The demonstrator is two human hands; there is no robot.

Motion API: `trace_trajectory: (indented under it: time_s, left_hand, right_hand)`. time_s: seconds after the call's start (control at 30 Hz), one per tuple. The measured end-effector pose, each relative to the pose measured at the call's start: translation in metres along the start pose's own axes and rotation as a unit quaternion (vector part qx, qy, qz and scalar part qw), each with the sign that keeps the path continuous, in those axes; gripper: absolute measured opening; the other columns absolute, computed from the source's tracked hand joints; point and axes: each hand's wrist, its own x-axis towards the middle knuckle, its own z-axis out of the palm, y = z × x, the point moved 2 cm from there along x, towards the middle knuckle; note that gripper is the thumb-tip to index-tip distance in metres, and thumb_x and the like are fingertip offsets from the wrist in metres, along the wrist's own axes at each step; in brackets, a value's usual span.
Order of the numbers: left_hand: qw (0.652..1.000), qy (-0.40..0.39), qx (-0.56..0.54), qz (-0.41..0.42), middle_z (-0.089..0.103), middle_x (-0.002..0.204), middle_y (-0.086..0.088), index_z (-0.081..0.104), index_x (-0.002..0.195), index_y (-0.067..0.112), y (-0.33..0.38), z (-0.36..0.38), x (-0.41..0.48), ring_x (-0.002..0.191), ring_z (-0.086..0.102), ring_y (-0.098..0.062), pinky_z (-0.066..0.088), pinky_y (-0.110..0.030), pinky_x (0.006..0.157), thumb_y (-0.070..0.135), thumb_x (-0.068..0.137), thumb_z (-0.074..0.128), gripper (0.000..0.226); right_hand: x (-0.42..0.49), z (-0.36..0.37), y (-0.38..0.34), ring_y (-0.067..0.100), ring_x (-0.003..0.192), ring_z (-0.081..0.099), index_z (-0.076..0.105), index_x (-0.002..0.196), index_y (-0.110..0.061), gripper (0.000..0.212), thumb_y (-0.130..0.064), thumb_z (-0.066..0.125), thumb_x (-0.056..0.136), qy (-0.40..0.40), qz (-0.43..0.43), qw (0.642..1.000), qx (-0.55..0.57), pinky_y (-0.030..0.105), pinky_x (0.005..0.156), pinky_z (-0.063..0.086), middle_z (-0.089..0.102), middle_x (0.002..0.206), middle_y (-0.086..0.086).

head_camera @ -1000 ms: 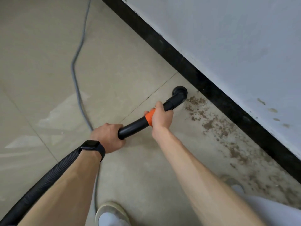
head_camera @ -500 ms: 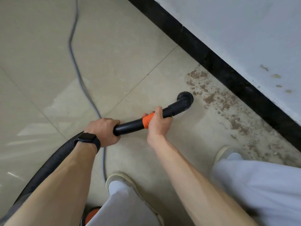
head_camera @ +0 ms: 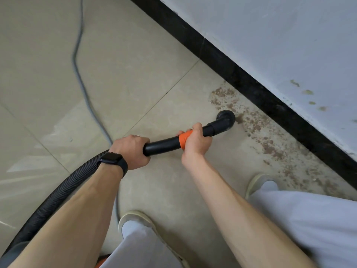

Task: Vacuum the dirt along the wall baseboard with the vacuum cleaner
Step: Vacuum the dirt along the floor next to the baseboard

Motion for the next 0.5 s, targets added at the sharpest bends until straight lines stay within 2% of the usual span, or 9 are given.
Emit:
trace_trajectory:
  time_s: [0.1,0.2,0.33,0.5]
  left_hand:
    - [0.998,0.017,-0.030,-0.045,0.054,0.067,0.011,0.048,0.075,0.034,-0.011,-0.004,0.000,0.059,0.052,-0.013,0.036,-0.025,0.052,0.035,0.075,0.060,0.012]
    - [0.994,0.036,-0.056,-0.082,0.057,0.067,0.010,0.049,0.073,0.033,-0.023,-0.004,-0.003,0.061,0.054,-0.016,0.036,-0.026,0.053,0.035,0.074,0.061,0.012]
    - [0.992,0.048,-0.069,-0.098,0.057,0.067,0.010,0.051,0.076,0.034,-0.030,-0.004,-0.004,0.061,0.056,-0.017,0.036,-0.025,0.052,0.036,0.073,0.060,0.009]
    - [0.996,0.032,-0.044,-0.076,0.055,0.066,0.012,0.050,0.074,0.035,-0.024,-0.001,-0.001,0.058,0.052,-0.011,0.033,-0.023,0.050,0.038,0.073,0.061,0.012]
  right_hand:
    - [0.001,0.024,-0.001,0.017,0.037,0.052,0.045,0.099,-0.009,0.015,-0.011,0.058,0.095,-0.036,0.004,0.999,-0.019,0.031,0.053,0.055,0.049,0.057,0.002]
    - [-0.002,0.042,0.003,0.020,0.043,0.061,0.047,0.103,-0.010,0.018,-0.018,0.060,0.093,-0.078,0.022,0.995,-0.052,0.032,0.057,0.058,0.055,0.067,0.003]
    - [-0.001,0.054,0.001,0.020,0.046,0.065,0.048,0.110,-0.010,0.023,-0.019,0.060,0.093,-0.107,0.029,0.991,-0.070,0.032,0.061,0.058,0.058,0.073,0.004]
    - [0.004,0.040,0.004,0.020,0.049,0.066,0.048,0.105,-0.012,0.019,-0.019,0.060,0.093,-0.082,0.019,0.994,-0.065,0.028,0.056,0.057,0.060,0.072,0.003]
